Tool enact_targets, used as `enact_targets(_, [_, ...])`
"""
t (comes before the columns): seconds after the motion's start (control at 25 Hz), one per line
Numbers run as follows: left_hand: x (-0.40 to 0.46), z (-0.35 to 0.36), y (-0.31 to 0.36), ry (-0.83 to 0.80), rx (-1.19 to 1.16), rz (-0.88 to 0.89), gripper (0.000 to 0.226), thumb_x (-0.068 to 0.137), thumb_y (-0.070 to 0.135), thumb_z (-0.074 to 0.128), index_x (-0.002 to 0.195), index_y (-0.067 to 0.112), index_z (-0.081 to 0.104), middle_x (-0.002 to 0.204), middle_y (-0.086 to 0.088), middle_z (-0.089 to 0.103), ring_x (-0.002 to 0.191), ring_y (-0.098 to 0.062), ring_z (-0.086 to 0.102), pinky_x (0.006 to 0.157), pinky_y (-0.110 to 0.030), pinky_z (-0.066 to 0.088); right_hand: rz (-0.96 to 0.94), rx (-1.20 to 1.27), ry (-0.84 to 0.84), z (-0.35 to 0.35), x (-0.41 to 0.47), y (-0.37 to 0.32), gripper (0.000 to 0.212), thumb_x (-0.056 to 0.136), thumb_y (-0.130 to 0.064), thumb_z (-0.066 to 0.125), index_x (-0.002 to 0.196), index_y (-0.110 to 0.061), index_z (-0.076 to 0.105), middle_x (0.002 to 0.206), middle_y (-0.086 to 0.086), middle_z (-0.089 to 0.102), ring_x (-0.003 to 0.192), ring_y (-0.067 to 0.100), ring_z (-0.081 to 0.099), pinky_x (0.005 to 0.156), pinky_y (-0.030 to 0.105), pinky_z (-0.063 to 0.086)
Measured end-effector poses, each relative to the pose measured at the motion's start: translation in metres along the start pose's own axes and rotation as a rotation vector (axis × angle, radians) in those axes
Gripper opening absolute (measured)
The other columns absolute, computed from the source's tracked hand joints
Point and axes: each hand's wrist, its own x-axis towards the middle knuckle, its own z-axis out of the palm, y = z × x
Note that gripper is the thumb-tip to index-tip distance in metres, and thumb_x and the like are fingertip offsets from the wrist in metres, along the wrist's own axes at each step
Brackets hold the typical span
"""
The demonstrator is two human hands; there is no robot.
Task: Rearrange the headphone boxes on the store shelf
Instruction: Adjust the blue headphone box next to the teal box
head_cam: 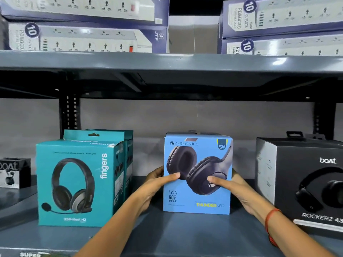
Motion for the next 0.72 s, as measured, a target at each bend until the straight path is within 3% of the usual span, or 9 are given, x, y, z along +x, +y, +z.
enact_targets(0.16, [-0.006,-0.003,0.001,-0.008,0.004,-0.008,0.056,0.057,0.045,0.091,0.107,0.024,0.076,0.104,-0.001,0.081,0.095,-0.018,0.076,0.086,-0.034,0.053,-0.042,-0.005,0.061,0.004,-0.01,-0.003,0.067,0.063,-0.032,0.092,0.123,-0.028,0.061,0.11,-0.013,0.077,0.101,0.001,0.069,0.072,0.011,0.052])
enact_targets(0.36, [-0.02,-0.005,0.001,-0.027,-0.011,0.011,0.061,0.056,0.044,0.091,0.11,0.022,0.075,0.105,-0.002,0.081,0.096,-0.019,0.076,0.086,-0.034,0.053,-0.045,-0.039,0.131,0.008,-0.027,-0.009,0.081,0.051,-0.043,0.096,0.122,-0.027,0.062,0.11,-0.01,0.077,0.102,0.006,0.071,0.082,0.024,0.053])
enact_targets(0.52, [-0.035,-0.005,-0.001,-0.029,-0.072,0.035,0.063,0.058,0.04,0.092,0.114,0.019,0.074,0.106,-0.004,0.081,0.097,-0.021,0.076,0.083,-0.032,0.054,-0.034,-0.028,0.126,0.011,-0.04,-0.013,0.082,0.05,-0.043,0.097,0.122,-0.024,0.063,0.108,-0.007,0.078,0.099,0.01,0.073,0.071,0.019,0.057])
enact_targets(0.72, [-0.045,0.002,-0.004,-0.016,-0.131,0.067,0.054,0.062,0.038,0.093,0.11,0.023,0.076,0.104,-0.002,0.082,0.095,-0.021,0.077,0.079,-0.032,0.057,0.027,-0.009,0.077,0.009,-0.047,-0.018,0.081,0.053,-0.04,0.097,0.124,-0.019,0.064,0.109,-0.001,0.078,0.101,0.014,0.073,0.072,0.019,0.056])
